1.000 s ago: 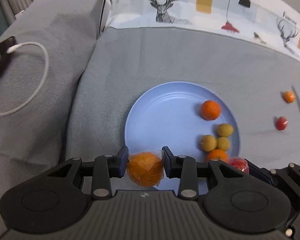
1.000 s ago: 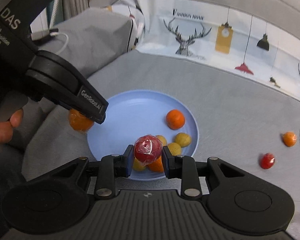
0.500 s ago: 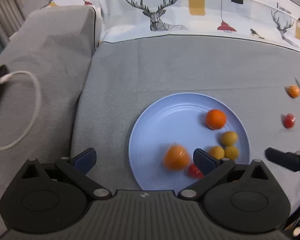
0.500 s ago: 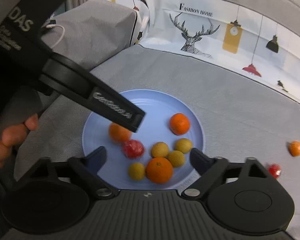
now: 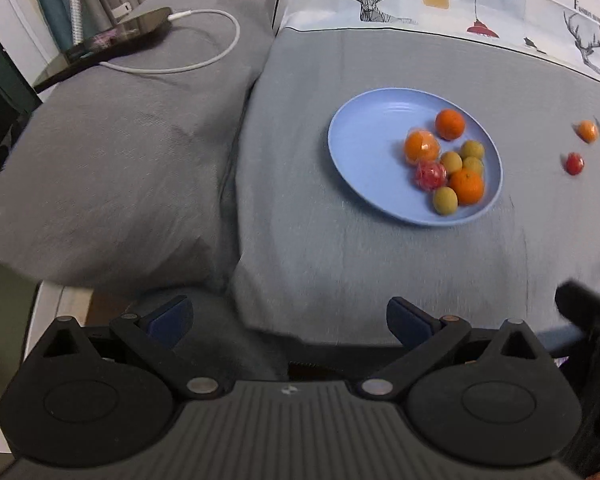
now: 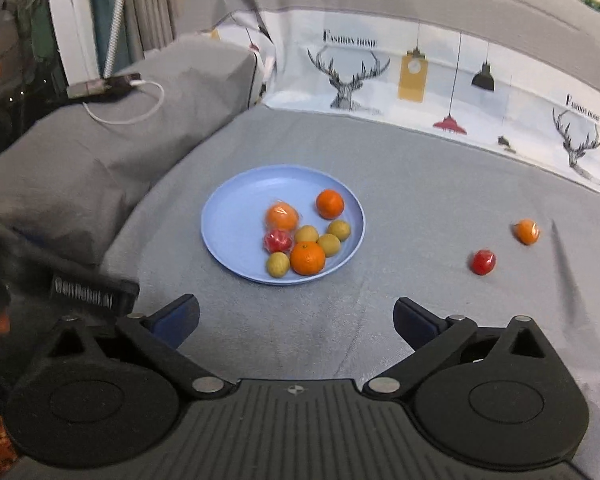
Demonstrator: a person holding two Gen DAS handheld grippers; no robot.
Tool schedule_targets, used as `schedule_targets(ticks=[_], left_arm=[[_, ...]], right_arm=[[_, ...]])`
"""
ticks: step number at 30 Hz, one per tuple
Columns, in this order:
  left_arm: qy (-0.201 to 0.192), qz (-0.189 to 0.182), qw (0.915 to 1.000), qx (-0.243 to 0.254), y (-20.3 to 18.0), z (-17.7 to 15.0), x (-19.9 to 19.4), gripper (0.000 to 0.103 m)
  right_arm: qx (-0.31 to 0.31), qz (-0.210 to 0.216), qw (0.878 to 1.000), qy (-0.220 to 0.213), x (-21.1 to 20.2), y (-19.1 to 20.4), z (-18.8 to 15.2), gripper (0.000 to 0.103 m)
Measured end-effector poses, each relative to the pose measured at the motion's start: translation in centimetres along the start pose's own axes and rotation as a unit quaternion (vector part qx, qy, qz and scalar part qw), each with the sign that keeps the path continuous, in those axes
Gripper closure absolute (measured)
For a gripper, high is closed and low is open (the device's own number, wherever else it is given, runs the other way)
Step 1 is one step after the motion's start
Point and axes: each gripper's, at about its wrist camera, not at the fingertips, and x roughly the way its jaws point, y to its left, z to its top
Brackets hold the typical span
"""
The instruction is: Organize fruits
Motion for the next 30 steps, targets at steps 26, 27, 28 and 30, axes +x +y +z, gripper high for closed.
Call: schedule_targets(ticks=[26,27,28,30], left_arm=[[-0.083,0.013,0.996,0.029,-2.3,-1.4,-6.7,0.0],[-0.083,0.014,0.9961,0.029,-2.3,-1.4,-6.8,0.0],[-0.082,0.014,0.9961,0.03,-2.3,-1.4,-6.7,0.0],[-0.081,0.016,0.9961,0.031,-2.4,-1.4,-6.6,0.0]], right_arm=[[-0.009,0.007,0.998,-0.065,-5.5,0.2,-1.3,0.001],[-0.009,0.007,0.998,-0.065,-5.5,0.1,-1.3,0.001],[-0.009,0.008,0.998,-0.064,-5.5,0.1,-1.3,0.001],[-0.008,0.009,0.998,-0.062,-5.4,0.1,-1.3,0.001]])
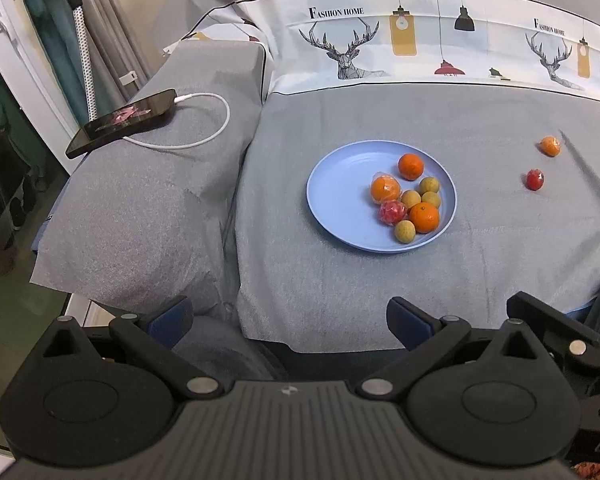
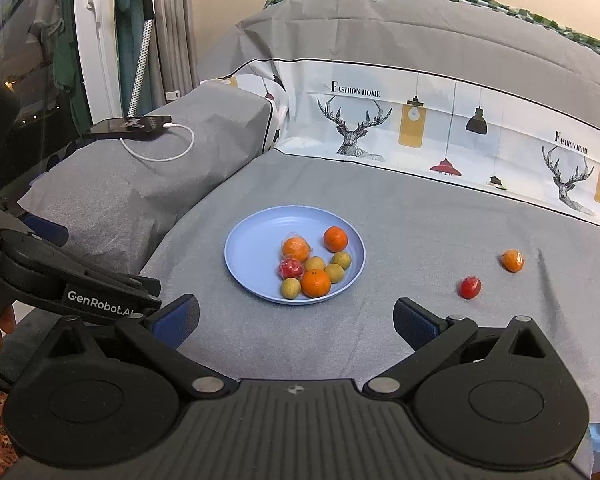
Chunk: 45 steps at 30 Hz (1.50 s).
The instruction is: Organize fruits
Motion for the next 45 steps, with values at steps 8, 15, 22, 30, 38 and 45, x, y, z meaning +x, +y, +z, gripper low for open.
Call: schedule_targets(ticks=[8,15,22,30,38,45], left_arm=[[0.011,0.006,0.9999,0.008,-0.3,0.2,0.5,0.0],[0.023,0.007,0.9995,0.021,-1.2,0.7,1.4,0.0],[0.044,0.005,0.9984,0.034,-3.0,2.1,3.2,0.0],[0.049,-0.024,0.9973,0.05,-7.6,5.5,5.4,0.0],[0.049,-0.099,0.9883,0.105,-16.9,9.1,10.2,0.0],[0.048,-0.135,0.9736,0.178,-26.1,11.1,16.1,0.0]], right_arm=[[0.007,0.014,1.0,0.014,0.8,-0.2,-0.1,0.001],[0.048,0.01,0.998,0.029,2.1,-1.6,-0.4,0.001],[0.12,-0.037,0.992,0.02,3.4,-5.9,-0.8,0.001],[0.168,-0.118,0.979,0.008,5.4,-13.5,-1.3,0.001],[0.183,-0.163,0.97,0.006,9.6,-22.5,-1.8,0.001],[0.185,-0.149,0.971,0.027,16.3,-30.1,-2.3,0.001]])
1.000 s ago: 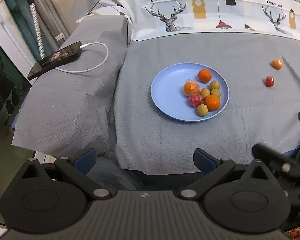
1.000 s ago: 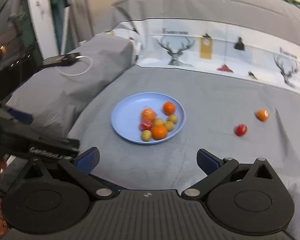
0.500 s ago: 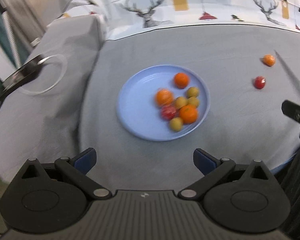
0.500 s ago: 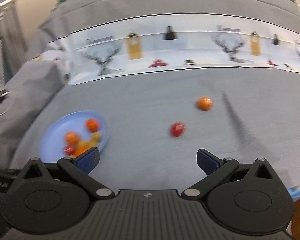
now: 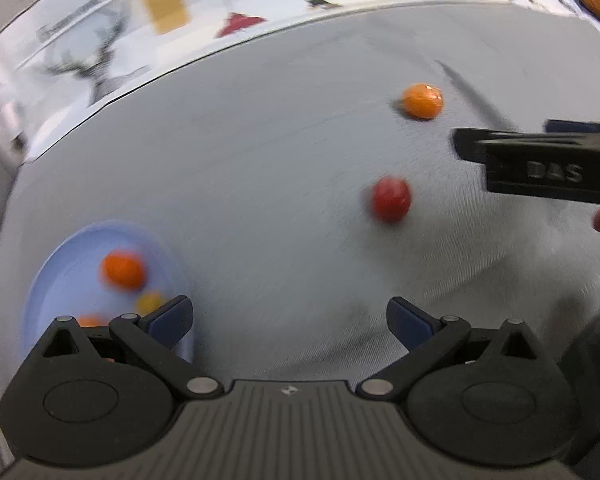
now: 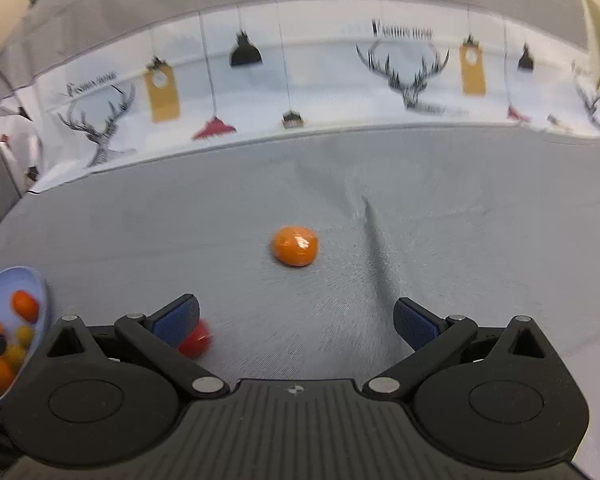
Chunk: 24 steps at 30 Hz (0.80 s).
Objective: Organize fruits
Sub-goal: 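Grasp the red plum with the left tool while the right tool grasps the mandarin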
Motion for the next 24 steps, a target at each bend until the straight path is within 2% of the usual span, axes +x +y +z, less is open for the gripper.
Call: schedule_targets(ticks=[4,8,10,14,16,17,18,19,20,21,24], left_arm=[[0.001,-0.02,0.9995,0.026,-1.8,2.7,3.8,0.0],[-0.032,-0.066,0.9968,0.032,-2.3,3.7,6.0,0.0],[-0.04,-0.077,0.9958,0.029,-2.2,4.1,6.5,0.0],[-0.034,-0.094,0.995,0.006,-1.5,4.6,7.2,0.0],[-0.039,-0.088,0.9953,0.006,-1.6,4.5,7.2,0.001],[-0.043,-0.082,0.9957,0.006,-1.6,4.5,6.9,0.004],[-0.054,-0.083,0.9951,0.006,-1.6,4.4,6.4,0.022],[-0.06,-0.092,0.9939,0.007,-1.6,4.4,5.8,0.055],[-0.063,-0.095,0.9934,0.012,-2.0,4.2,5.1,0.074],[-0.064,-0.091,0.9937,0.017,-2.1,4.2,4.7,0.072],[-0.086,-0.082,0.9926,0.023,-2.1,4.1,3.7,0.072]], right_arm=[[-0.011,0.011,1.0,0.024,4.9,-1.4,0.9,0.001],[-0.066,0.019,0.997,0.03,9.4,-1.3,1.2,0.001],[-0.099,0.017,0.995,0.008,10.2,-0.8,1.0,0.001],[-0.093,0.022,0.995,-0.015,10.6,-0.8,0.8,0.001],[-0.093,0.022,0.995,-0.022,10.7,-0.8,0.8,0.001],[-0.093,0.022,0.995,-0.022,10.6,-0.8,0.8,0.001],[-0.093,0.023,0.995,-0.023,10.5,-0.8,0.9,0.007],[-0.093,0.025,0.995,-0.027,10.2,-0.8,1.0,0.027],[-0.092,0.031,0.995,-0.035,9.7,-0.8,1.2,0.039],[-0.089,0.032,0.995,-0.037,9.5,-0.9,1.3,0.061],[-0.064,0.028,0.997,-0.034,8.9,-1.3,1.6,0.064]])
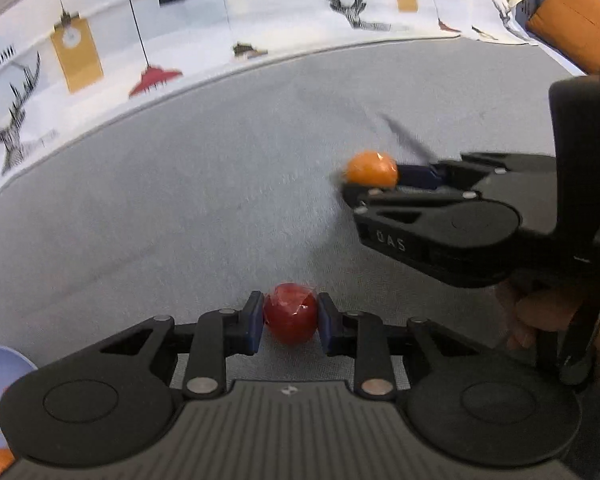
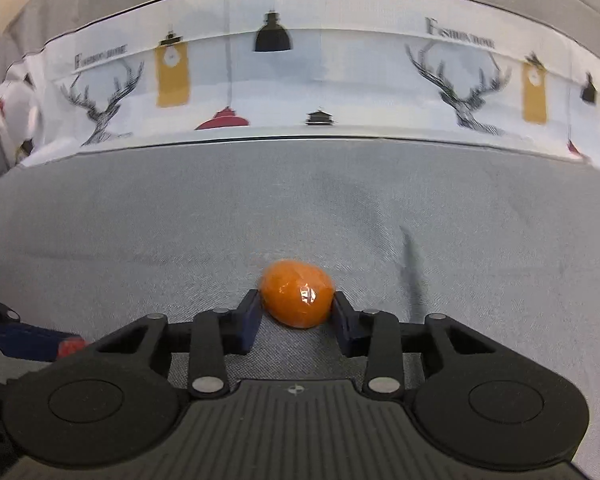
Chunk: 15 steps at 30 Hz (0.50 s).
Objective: Organize fruits
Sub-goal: 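Grasp the red plum with the left tool while the right tool grasps the mandarin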
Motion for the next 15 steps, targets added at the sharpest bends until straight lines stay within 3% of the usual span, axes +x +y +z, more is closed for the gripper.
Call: schedule_targets(ticks=[4,7,15], left_arm=[[-0.002,0.003,0.9995,-0.031,1.0,0.1,-2.4,0.072],[-0.013,0.008,0.9986,-0.05,2.2,-0.2,-5.7,0.072],[-0.028,0.042,0.9961,-0.073,4.6,-3.5,-15.7,0.072]], right_arm=[[0.021,-0.048,0.999,-0.009,-2.4,0.0,0.2,0.064],[0.028,-0.057,0.997,-0.037,-5.7,0.5,0.4,0.064],[-0.001,-0.022,0.996,-0.089,-15.0,5.1,0.8,0.064]])
